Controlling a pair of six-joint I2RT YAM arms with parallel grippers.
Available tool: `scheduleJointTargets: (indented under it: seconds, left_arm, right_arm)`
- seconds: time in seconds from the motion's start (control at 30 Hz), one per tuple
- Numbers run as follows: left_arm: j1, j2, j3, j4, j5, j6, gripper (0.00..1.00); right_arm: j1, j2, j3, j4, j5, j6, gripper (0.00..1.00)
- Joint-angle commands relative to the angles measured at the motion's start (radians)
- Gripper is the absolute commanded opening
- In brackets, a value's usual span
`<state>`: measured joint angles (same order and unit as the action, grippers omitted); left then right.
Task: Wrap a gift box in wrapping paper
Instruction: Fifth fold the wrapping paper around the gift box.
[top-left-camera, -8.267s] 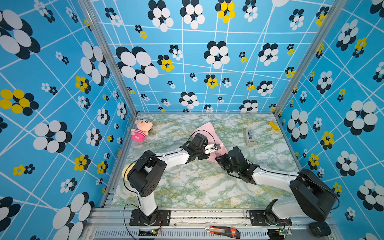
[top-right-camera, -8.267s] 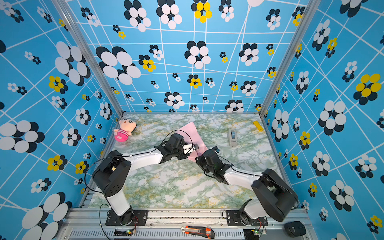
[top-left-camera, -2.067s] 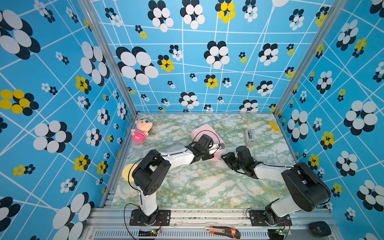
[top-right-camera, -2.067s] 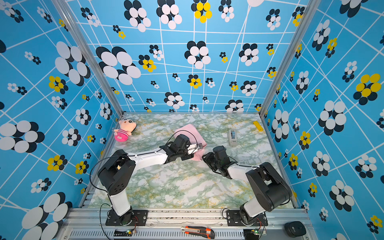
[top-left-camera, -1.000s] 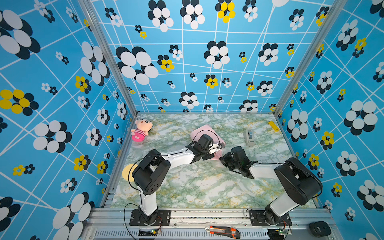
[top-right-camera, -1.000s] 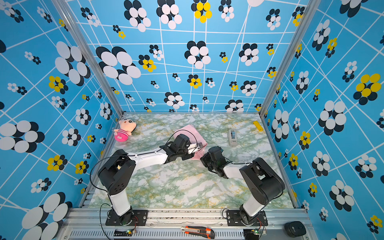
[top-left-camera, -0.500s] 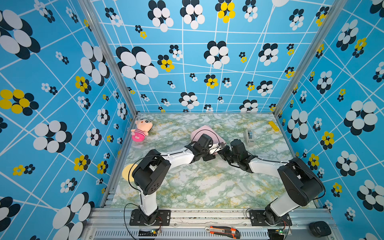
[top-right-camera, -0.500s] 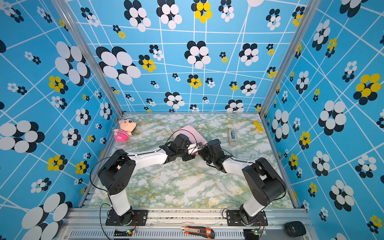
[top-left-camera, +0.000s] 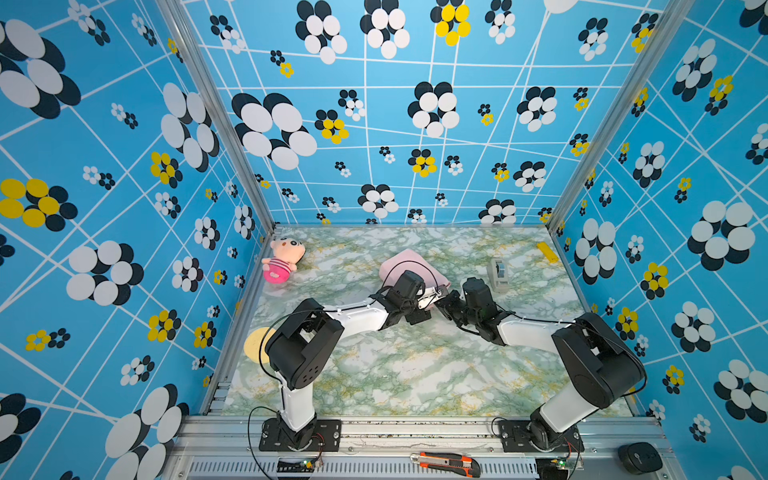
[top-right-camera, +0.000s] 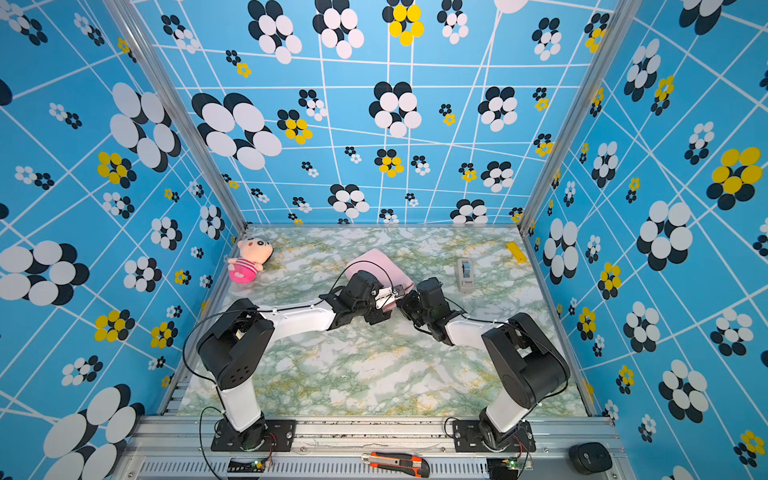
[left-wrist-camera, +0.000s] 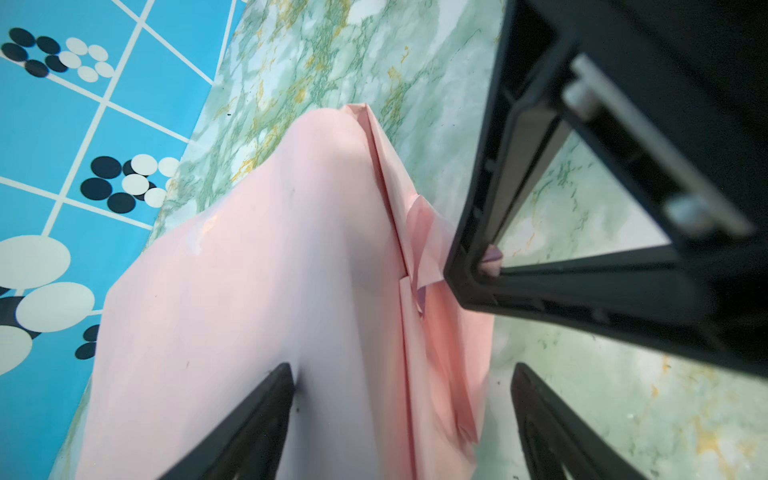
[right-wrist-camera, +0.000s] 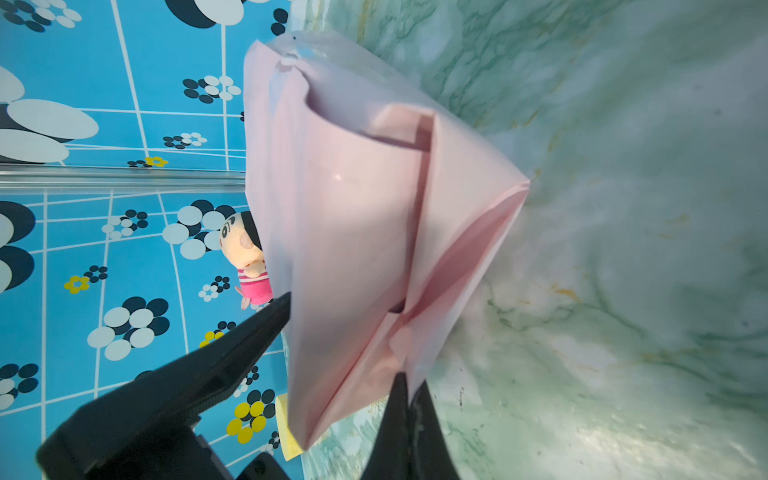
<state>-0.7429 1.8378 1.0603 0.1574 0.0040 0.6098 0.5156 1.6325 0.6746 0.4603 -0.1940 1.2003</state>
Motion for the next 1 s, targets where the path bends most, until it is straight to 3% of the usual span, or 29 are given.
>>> scheduleJointTargets:
  seconds: [0.0,0.3,0.7,0.97]
  left_arm:
    - [0.020,-0.040,-0.063,0.035,0.019,-0.058,0.93]
    - [0.033,-0.036,-0.195,0.281,0.042,0.034,0.98]
    - [-0.017,0.074,-0.224,0.431,-0.064,0.206,0.79]
    - [-0.039,0.103,-0.241,0.462,-0.101,0.205,0.70]
  right_arm:
    - [-0.006,0.004,-0.016,0.104,-0.019,0.019,0.01]
    - [-0.008,0.029,-0.029,0.151,-0.043,0.056,0.01]
    - [-0.009,0.072,-0.059,0.269,-0.077,0.134,0.02]
    - [-0.017,0.104,-0.074,0.371,-0.097,0.189,0.04]
